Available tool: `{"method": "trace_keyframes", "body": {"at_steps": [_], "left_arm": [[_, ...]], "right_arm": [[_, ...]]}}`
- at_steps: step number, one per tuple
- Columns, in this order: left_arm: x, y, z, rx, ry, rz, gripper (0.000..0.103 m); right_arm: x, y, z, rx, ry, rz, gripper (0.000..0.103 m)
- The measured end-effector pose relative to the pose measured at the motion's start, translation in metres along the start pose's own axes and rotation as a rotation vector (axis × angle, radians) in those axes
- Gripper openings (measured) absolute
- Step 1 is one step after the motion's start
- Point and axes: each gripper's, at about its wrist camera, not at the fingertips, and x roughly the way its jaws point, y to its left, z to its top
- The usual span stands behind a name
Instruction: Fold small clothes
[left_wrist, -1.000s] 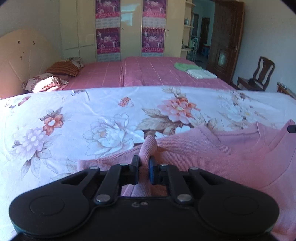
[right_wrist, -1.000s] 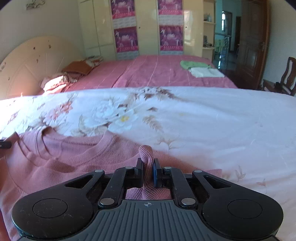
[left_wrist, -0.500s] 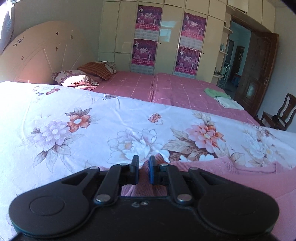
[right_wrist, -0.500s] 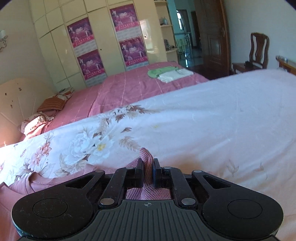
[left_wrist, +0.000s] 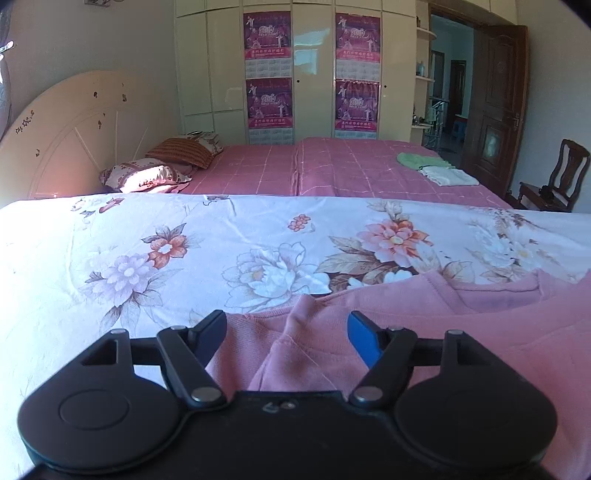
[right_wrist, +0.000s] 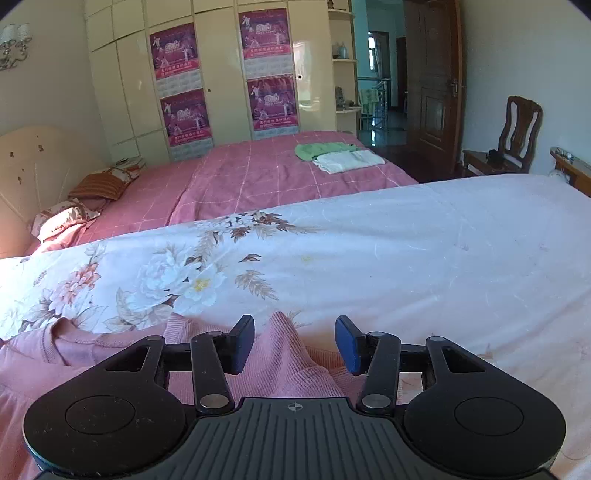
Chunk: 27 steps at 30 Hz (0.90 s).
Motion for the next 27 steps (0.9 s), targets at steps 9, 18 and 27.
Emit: {"method": "trace_keyframes", "body": {"at_steps": [9,18,27], "left_arm": [[-0.033,-0.059,-0.042,0.095,0.064,-0.123,0.071],[-0.02,-0.043,-0.067,-0.004,0.154,-0.064,0.08],[-0.028,-0.03,-0.071,-0.01,0.166,-0.032,0.081]], "right_arm": [[-0.048,0.079,-0.058,-0.143,0.066,0.189,0.048],[-0.031,0.061,-0.097,-0.127,0.123,0.086,0.048],[-0.041,0.025,-0.096,-0.103,0.133,-0.016,0.048]]}}
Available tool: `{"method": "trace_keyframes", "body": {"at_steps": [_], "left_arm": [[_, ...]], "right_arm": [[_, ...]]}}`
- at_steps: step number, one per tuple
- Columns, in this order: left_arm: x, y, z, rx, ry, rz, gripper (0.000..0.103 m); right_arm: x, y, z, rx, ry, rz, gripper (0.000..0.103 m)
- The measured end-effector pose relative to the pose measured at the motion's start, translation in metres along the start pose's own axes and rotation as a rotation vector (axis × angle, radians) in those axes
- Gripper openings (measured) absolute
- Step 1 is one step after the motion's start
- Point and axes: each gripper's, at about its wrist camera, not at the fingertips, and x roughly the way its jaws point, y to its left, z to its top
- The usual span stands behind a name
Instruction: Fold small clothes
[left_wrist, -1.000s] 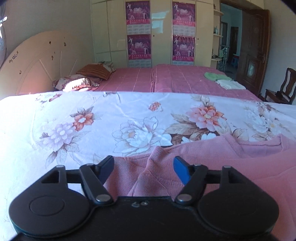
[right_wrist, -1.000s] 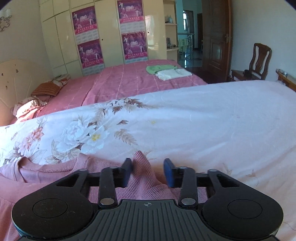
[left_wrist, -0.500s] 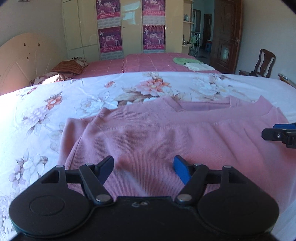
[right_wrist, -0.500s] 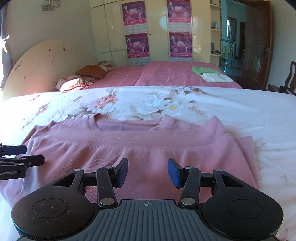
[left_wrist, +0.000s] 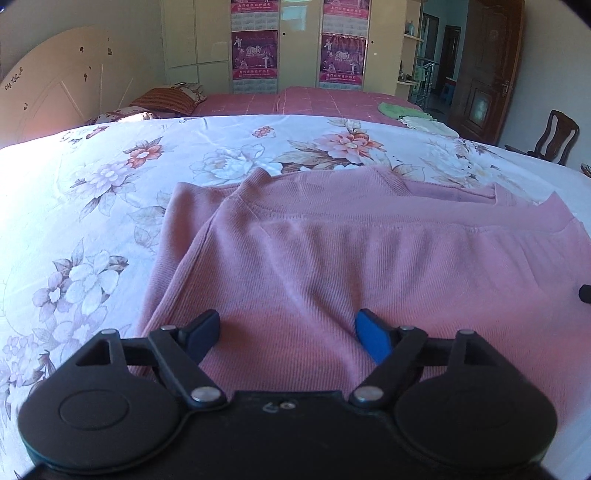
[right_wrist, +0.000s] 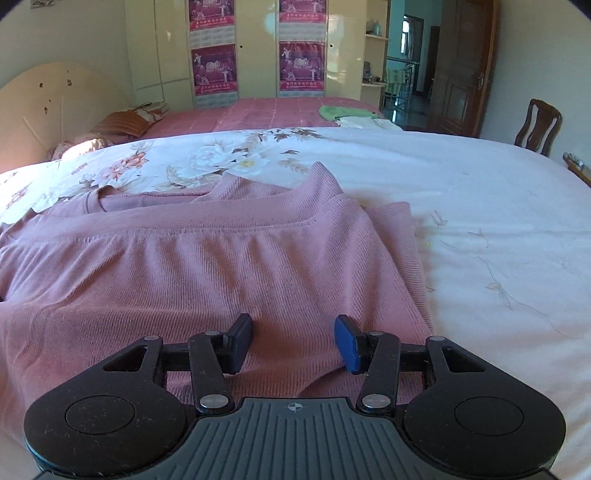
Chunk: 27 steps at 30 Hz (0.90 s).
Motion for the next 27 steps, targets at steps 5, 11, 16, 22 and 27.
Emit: {"method": "trace_keyframes", "body": {"at_steps": [5,11,16,22,27], "left_arm": [[-0.021,0.011,-0.004,-0.047,-0.007,0.012,0.07],[-0.053,-0.008,-0.012,-0.001,-0.051,-0.06,0.07],[-0.05,-0.033,-0.021,0.023,-0.036,-0.097,0.071],[-0.032,-0.029,-0.041,0.034,0.023,-0.072,0.072],[-0.039,-0.023,-0.051,0.05,0.007,-0.067,0.073]], "right_arm": [[-0.028,0.004,-0.003,0.038,-0.023,0.033,0.048],[-0.059,0.049,-0.012,-0.014,-0.052,0.148,0.048],[-0.062,0.097,-0.024,-0.078,-0.04,0.223,0.048],[-0.043,0.104,-0.042,-0.096,0.019,0.185,0.048],[-0.046,0.085,-0.058,-0.114,0.018,0.154,0.048]]}}
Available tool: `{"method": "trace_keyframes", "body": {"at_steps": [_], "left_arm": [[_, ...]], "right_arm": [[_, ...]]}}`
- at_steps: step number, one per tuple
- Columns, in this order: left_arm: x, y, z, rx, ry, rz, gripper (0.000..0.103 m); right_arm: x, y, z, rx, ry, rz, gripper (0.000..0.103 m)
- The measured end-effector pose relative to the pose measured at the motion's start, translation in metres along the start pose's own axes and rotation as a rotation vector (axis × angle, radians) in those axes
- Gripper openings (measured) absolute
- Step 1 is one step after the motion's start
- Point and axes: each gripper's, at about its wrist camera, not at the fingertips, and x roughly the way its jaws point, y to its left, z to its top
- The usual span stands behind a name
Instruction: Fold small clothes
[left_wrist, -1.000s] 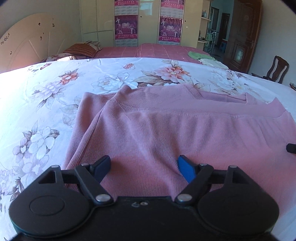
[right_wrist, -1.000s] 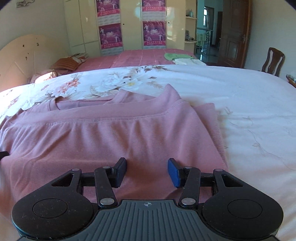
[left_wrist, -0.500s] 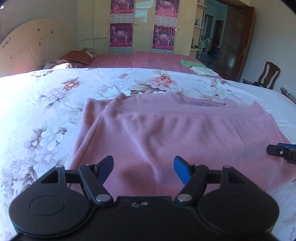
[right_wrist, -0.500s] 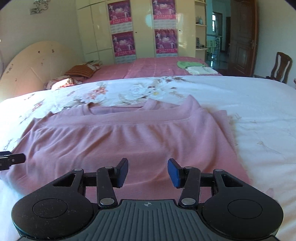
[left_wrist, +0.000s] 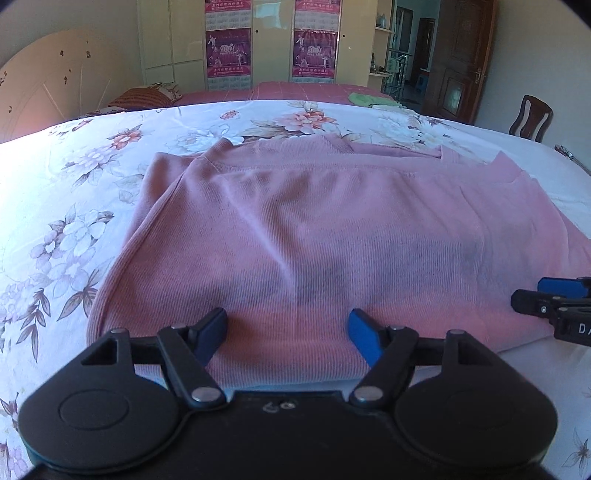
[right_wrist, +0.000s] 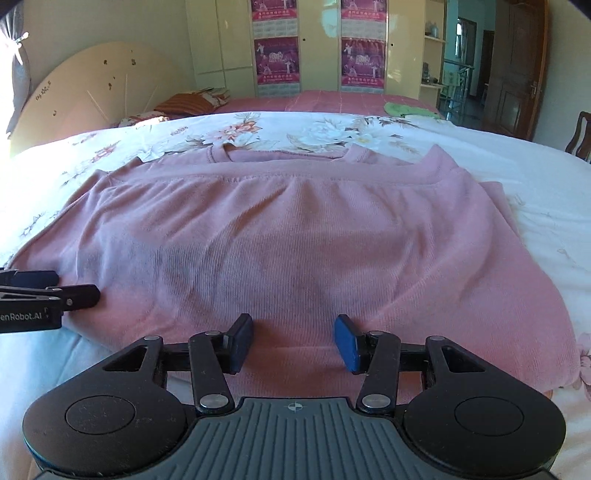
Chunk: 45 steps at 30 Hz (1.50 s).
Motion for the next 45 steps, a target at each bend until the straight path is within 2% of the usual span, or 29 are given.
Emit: {"method": "trace_keyframes", "body": {"at_steps": [11,17,26,29,33,35,40,45], "left_arm": [[-0.012,0.005,-0.006,-0.018,0.009,0.015,0.072],[-0.025,0.009,-0.004,-0.031,-0.001,0.02,0.071],[-0.058,0.017,-0.017,-0.11,-0.001,-0.051,0.081],[-0.064,0.029,-0.028,-0.213,0.035,-0.091,0.085],[-0.061,0.057,-0.045,-0.466,0.072,-0.198,0.086],[-0.056,0.067,-0.049,-0.559,0.071,-0.227,0.086],[-0.038,0.073,-0.042,-0.681,0.04,-0.273,0.086],[-0.019,0.076,-0.036,-0.764,-0.028,-0.268,0.084]], "right_arm": [[-0.015,-0.008,-0.007,0.003,0.017,-0.026,0.048],[-0.037,-0.016,-0.01,0.091,0.015,-0.025,0.048],[-0.085,-0.006,-0.026,0.119,-0.032,-0.048,0.048],[-0.095,0.002,-0.029,0.118,-0.046,-0.041,0.048],[-0.091,0.009,-0.022,0.11,-0.064,-0.01,0.048],[-0.081,0.013,-0.015,0.099,-0.063,0.013,0.048],[-0.044,0.023,0.013,0.075,-0.064,0.067,0.048],[-0.01,0.032,0.04,0.04,-0.075,0.107,0.048]]}}
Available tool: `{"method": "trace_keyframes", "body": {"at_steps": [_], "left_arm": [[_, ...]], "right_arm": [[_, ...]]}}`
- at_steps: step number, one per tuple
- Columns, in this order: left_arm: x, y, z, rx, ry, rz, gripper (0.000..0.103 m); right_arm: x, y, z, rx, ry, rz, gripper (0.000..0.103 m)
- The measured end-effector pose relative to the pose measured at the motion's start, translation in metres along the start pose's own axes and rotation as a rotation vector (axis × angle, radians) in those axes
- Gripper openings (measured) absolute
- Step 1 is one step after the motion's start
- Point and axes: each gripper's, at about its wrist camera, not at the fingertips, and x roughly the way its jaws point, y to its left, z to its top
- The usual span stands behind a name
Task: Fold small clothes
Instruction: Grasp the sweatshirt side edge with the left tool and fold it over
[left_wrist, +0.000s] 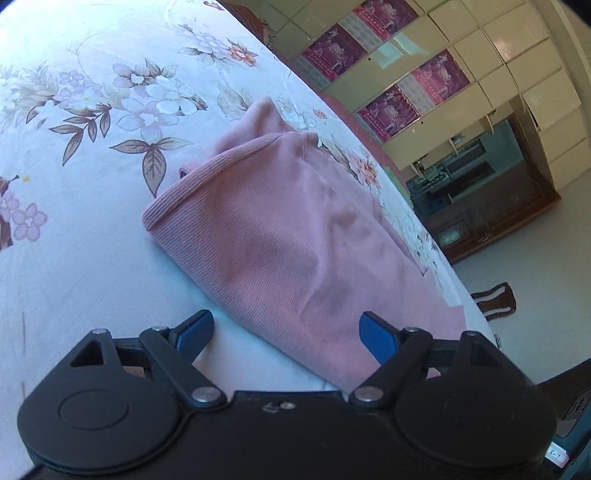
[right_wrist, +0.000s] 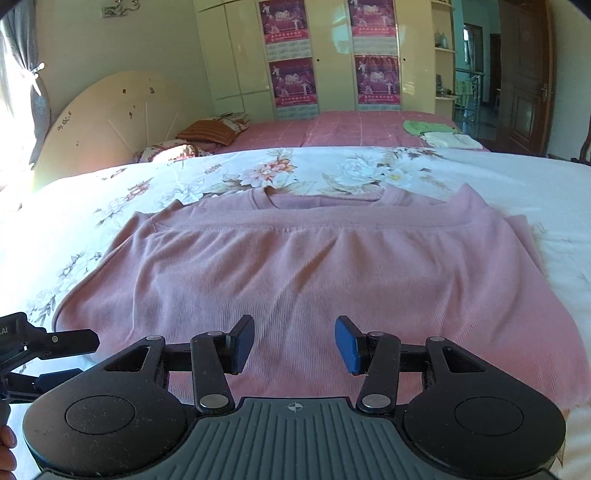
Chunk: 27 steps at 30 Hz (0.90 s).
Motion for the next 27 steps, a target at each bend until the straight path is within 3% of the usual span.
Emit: {"method": "trace_keyframes", "body": {"at_steps": [2,6,8,10,11,15,18,21,27], "left_arm": [[0.006,0.0,0.005,-0.028,-0.03,-0.001,0.08],[0.018,0.003,0.015,-0.058,-0.079,0.002,0.063],[0.022,0.005,0.019,-0.069,-0.096,0.013,0.051],[0.025,0.01,0.022,-0.089,-0.109,0.038,0.024],[0.025,0.014,0.023,-0.106,-0.11,0.044,0.02],[0.022,0.012,0.023,-0.092,-0.116,0.048,0.016],[0.018,0.008,0.023,-0.08,-0.128,0.04,0.012],[0.012,-0.001,0.025,-0.049,-0.15,0.036,0.011],[-0.002,-0.039,0.03,0.094,-0.2,0.007,0.007]], "right_arm": [[0.01,0.001,0.005,-0.011,0.0,0.006,0.048],[0.026,0.001,0.012,-0.031,-0.001,-0.004,0.048],[0.031,0.0,0.013,-0.036,-0.002,-0.005,0.048],[0.04,0.003,0.012,-0.07,0.003,-0.026,0.048],[0.047,0.005,0.008,-0.1,0.022,-0.043,0.048],[0.053,0.023,-0.006,-0.257,0.017,-0.099,0.048],[0.052,0.017,-0.004,-0.19,0.016,-0.068,0.048],[0.06,0.027,-0.013,-0.296,0.014,-0.092,0.048],[0.061,0.024,-0.011,-0.272,0.015,-0.079,0.048]]}}
